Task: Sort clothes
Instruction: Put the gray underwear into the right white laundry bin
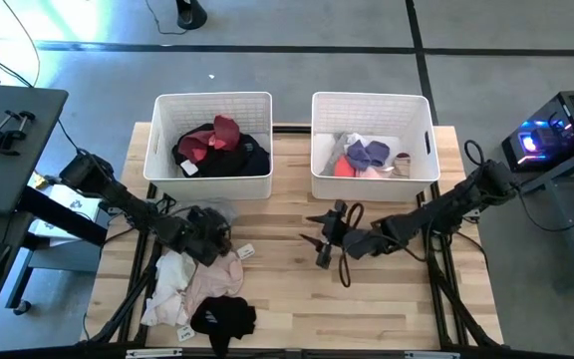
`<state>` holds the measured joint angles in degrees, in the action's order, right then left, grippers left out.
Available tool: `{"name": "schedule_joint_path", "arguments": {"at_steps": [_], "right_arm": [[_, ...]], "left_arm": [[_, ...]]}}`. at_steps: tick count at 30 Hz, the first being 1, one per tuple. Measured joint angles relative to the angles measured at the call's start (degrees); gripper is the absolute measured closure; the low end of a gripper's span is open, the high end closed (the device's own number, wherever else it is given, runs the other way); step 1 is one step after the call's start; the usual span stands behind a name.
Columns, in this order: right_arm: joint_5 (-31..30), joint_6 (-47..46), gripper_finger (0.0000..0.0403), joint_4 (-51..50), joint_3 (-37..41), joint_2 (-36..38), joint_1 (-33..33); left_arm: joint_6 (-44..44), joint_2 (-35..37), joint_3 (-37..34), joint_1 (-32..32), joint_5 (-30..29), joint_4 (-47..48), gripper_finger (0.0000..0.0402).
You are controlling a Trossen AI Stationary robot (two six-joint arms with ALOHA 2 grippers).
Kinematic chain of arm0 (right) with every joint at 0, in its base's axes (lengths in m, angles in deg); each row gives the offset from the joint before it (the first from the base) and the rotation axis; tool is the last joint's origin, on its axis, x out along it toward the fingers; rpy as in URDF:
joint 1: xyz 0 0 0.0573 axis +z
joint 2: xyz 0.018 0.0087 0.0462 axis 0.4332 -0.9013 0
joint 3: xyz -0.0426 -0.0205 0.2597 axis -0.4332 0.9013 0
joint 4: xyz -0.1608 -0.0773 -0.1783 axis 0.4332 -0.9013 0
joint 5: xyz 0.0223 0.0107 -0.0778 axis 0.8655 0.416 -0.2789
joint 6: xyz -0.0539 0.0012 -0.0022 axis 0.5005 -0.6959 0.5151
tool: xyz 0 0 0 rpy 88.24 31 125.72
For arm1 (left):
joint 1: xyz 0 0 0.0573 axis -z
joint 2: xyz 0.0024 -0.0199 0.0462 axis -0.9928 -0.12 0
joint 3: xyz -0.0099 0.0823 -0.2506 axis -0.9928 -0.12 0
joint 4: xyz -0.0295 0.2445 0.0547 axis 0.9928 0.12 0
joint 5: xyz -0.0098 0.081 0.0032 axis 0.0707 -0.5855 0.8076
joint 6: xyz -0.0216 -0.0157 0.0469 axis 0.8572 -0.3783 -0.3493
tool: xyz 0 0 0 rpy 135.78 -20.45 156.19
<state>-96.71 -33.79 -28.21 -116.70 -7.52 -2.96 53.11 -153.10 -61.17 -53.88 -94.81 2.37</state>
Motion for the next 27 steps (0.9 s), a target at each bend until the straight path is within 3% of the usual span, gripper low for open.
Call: {"name": "schedule_joint_path", "arguments": {"at_steps": [6, 10, 13, 16, 20, 27], "right_arm": [[9.91, -0.92, 0.0182, -0.16, 0.01, -0.51, -1.41], [20.74, 3.71, 0.0182, 0.47, 0.42, -4.1, -3.05], [22.93, 9.25, 0.0183, 5.94, 0.44, -8.3, -4.05], [21.7, 15.95, 0.0182, 13.53, 0.44, -12.14, -5.34], [20.03, 21.75, 0.0183, 24.96, 0.44, -15.62, -7.74], [31.53, 16.12, 0.0183, 29.65, -1.12, -20.35, -12.28]], "left_arm": [[-25.66, -0.35, -1.19, 0.15, 3.08, -23.69, 0.0391], [-46.81, -0.33, -1.09, 0.13, 1.01, -41.99, 0.0387], [-58.35, -0.28, -1.02, 0.11, 1.18, -52.7, 0.0397], [-63.67, -0.28, -1.02, 0.04, 2.76, -58.69, 0.0398], [-64.59, -0.28, -0.71, 0.04, 3.57, -61.03, 0.0399], [-68.57, -0.28, 0.49, -0.85, 7.52, -61.88, 0.0401]]}}
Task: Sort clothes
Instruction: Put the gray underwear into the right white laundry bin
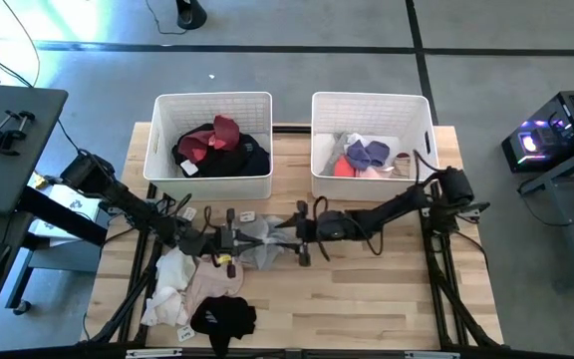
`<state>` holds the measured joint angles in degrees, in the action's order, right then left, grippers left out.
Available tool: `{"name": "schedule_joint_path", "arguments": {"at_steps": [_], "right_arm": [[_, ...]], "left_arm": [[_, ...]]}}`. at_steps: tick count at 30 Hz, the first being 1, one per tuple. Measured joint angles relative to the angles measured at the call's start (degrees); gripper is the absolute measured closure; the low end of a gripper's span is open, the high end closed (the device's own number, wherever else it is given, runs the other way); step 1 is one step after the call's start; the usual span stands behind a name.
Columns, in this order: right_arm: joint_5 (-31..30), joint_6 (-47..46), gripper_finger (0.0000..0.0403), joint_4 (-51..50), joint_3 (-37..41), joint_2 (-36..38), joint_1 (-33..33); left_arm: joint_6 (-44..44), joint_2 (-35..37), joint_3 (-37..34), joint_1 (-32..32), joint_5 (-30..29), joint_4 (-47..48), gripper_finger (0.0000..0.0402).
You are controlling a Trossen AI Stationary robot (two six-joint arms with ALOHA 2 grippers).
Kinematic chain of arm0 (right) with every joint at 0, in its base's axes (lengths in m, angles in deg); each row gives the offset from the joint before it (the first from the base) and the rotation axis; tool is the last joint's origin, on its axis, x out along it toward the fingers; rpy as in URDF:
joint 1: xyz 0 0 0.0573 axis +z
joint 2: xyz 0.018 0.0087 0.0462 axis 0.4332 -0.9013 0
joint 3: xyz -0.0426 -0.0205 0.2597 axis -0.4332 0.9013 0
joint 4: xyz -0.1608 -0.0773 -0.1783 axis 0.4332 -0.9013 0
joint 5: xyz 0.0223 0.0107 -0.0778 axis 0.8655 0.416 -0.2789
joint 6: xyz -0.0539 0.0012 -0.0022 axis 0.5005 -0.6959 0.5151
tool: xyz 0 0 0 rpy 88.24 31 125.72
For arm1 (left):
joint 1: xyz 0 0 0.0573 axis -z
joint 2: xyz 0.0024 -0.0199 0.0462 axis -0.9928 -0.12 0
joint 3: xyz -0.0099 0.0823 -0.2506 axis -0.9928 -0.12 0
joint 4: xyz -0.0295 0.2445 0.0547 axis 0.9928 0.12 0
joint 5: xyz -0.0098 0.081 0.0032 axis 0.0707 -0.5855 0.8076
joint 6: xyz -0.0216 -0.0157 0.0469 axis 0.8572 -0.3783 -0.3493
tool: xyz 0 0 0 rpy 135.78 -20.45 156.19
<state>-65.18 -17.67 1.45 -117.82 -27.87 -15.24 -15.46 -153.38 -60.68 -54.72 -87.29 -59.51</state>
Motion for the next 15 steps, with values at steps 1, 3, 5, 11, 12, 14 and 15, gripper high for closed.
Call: {"name": "schedule_joint_path", "arguments": {"at_steps": [1, 3, 5, 11, 12, 14, 15], "right_arm": [[1.47, -0.13, 0.0182, -0.07, -0.99, -1.15, -0.21], [4.67, 0.85, 0.0182, -0.05, -3.9, -3.91, -0.3], [5.79, 3.25, 0.0183, -0.88, -7.24, -6.8, -0.22], [2.88, 4.49, 0.0221, -12.38, -17.49, -12.29, -0.37], [1.76, 4.01, 0.024, -15.46, -18.75, -12.67, -0.46], [-0.16, 2.73, 0.0291, -19.14, -20.53, -13.09, -0.59], [-0.81, 2.45, 0.0321, -20.6, -20.83, -13.09, -0.61]], "left_arm": [[-0.03, 0.0, 0.16, -0.16, 0.2, -0.02, 0.0401], [-0.06, 0.0, 0.3, -0.3, 0.3, -0.19, 0.0401], [-0.04, 0.0, 0.3, -0.31, 0.14, -0.76, 0.0401], [0.65, -0.01, 0.29, 0.21, 0.09, -0.92, 0.0401], [1.37, -0.02, 0.28, 0.21, -0.01, -0.9, 0.0401], [2.64, -0.02, 0.28, 0.21, -0.87, -0.92, 0.0399], [2.98, -0.02, 0.28, 0.24, -1.41, -0.94, 0.0396]]}}
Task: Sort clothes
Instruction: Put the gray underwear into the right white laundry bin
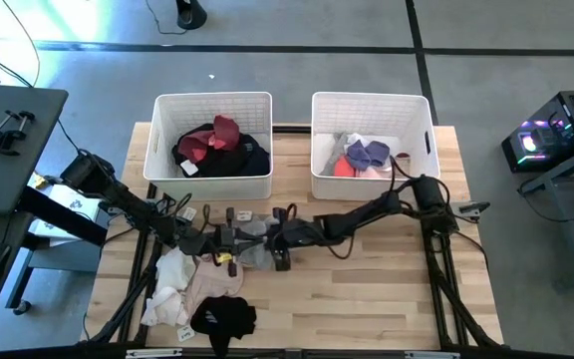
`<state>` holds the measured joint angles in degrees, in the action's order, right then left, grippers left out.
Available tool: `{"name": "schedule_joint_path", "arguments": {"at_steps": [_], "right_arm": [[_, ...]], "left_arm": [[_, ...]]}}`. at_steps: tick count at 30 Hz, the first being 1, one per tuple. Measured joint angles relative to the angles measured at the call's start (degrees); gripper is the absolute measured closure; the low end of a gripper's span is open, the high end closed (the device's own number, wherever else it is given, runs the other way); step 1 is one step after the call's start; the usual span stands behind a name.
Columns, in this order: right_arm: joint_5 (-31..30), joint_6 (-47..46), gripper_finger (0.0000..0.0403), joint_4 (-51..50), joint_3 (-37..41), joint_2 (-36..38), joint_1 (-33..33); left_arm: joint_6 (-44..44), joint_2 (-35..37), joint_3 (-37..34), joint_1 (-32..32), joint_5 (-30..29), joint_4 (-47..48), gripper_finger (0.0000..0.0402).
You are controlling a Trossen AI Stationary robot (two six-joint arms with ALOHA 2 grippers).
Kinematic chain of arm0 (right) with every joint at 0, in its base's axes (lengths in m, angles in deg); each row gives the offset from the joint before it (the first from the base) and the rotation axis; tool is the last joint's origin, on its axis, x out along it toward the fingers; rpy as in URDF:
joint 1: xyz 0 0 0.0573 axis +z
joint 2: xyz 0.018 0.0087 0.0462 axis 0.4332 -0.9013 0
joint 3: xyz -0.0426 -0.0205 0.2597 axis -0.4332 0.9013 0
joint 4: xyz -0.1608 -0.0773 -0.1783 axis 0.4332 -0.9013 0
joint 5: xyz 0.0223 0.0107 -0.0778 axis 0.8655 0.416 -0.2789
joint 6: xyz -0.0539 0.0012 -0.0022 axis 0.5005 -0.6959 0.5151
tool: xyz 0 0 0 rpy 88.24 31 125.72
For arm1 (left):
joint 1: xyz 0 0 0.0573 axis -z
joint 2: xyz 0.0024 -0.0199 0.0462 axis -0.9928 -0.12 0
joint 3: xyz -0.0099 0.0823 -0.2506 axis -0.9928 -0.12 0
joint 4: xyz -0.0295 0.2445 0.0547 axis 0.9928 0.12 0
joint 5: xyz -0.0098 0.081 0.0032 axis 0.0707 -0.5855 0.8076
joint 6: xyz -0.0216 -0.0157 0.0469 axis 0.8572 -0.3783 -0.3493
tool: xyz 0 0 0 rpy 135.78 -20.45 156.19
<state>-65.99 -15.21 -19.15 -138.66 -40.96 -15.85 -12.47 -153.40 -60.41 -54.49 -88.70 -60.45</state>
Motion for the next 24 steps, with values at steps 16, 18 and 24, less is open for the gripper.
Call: {"name": "schedule_joint_path", "arguments": {"at_steps": [16, 18, 24], "right_arm": [[-22.02, -7.83, 0.0399, -38.33, 0.02, 16.75, 8.47], [-27.46, -9.65, 0.0399, -41.34, 0.06, 21.3, 11.13], [-47.93, -1.49, 0.04, -39.36, 0.06, 35.15, 19.62]], "left_arm": [[0.62, 0.24, 0.0, 4.32, -13.04, 7.44, 0.0283], [0.76, 0.24, 0.0, 3.59, -13.68, 7.32, 0.0282], [4.25, 0.24, 0.0, 1.53, -13.81, 7.86, 0.0282]]}}
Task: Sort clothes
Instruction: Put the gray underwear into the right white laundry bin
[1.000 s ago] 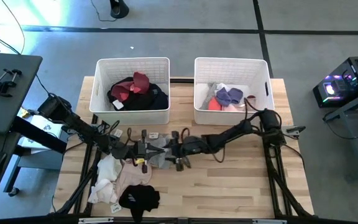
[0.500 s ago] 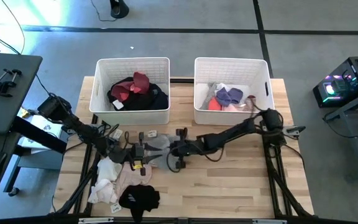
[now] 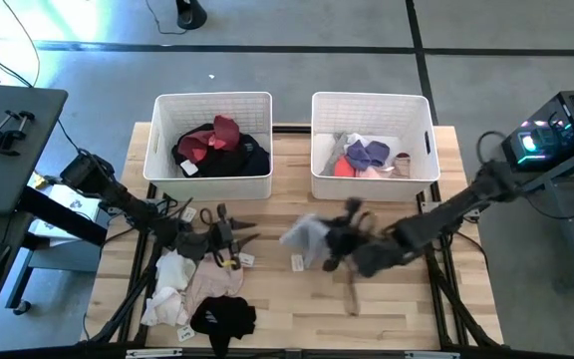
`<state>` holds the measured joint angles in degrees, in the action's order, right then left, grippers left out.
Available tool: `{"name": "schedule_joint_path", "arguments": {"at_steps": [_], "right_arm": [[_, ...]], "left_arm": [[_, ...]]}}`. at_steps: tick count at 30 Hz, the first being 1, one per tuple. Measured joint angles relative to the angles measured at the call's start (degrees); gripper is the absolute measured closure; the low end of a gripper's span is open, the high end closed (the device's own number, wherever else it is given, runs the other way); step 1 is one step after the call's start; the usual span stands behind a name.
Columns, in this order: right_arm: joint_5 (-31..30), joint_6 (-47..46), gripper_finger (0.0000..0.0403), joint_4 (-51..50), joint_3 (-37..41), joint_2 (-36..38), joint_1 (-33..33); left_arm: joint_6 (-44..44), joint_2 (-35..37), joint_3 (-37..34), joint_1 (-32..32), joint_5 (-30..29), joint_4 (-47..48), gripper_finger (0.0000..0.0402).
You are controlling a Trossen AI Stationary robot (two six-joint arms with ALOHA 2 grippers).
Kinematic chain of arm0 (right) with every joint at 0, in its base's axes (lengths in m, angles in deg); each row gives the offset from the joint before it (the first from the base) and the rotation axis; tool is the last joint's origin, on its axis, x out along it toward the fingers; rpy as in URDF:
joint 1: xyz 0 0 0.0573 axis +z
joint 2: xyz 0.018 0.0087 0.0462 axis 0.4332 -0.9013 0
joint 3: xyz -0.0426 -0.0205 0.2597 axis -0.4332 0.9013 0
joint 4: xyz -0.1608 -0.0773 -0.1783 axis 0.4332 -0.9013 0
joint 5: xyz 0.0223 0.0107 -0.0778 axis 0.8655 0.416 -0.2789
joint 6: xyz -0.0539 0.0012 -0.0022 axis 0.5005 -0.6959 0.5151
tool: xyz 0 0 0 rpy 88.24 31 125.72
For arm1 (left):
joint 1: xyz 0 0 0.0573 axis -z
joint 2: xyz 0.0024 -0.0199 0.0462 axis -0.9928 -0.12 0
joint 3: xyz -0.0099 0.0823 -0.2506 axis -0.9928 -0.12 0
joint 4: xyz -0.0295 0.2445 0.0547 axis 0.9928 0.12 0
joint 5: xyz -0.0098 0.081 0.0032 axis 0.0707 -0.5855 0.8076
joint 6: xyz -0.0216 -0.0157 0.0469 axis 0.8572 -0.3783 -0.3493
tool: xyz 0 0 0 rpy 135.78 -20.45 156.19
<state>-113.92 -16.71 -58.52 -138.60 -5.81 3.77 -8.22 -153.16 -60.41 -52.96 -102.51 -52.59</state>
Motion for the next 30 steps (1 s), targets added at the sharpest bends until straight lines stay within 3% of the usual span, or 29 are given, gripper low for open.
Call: {"name": "schedule_joint_path", "arguments": {"at_steps": [3, 6, 12, 15, 18, 21, 24, 27, 30], "right_arm": [[-9.82, 14.09, 0.0399, 6.54, 0.0, 6.43, 0.48], [-10.61, 23.82, 0.0401, 10.58, -0.02, 12.79, -2.4], [-8.95, 22.89, 0.0401, 7.39, -0.07, 24.36, -16.19], [-1.15, 13.82, 0.0401, -2.64, -0.07, 28.04, -26.23], [11.23, 0.58, 0.0401, -15.75, -0.07, 29.34, -37.94], [23.39, -9.24, 0.0401, -26.61, 0.4, 27.58, -48.63], [32.93, -13.46, 0.0401, -32.58, 3.1, 23.71, -55.91], [37.58, -13.66, 0.0399, -33.71, 7.04, 19.04, -60.61], [38.32, -11.47, 0.039, -32.98, 10.77, 13.98, -63.99]], "left_arm": [[0.01, -0.02, 0.0, -1.14, 0.06, 0.03, 0.0282], [-0.14, -0.02, 0.0, -2.46, 0.14, 0.03, 0.0282], [1.5, -0.02, 0.0, -3.58, 0.23, 0.03, 0.0282], [1.45, -0.02, 0.0, -3.85, 0.23, 0.03, 0.0282], [1.43, -0.04, 0.0, -4.29, 0.25, 0.03, 0.0282], [1.63, -0.04, 0.0, -4.8, 0.28, 0.03, 0.0282], [1.89, -0.04, 0.0, -5.24, 1.25, -0.12, 0.0282], [1.91, -0.04, 0.0, -5.46, 2.43, -0.12, 0.0282], [1.92, -0.04, 0.0, -5.44, 2.64, -0.15, 0.0282]]}}
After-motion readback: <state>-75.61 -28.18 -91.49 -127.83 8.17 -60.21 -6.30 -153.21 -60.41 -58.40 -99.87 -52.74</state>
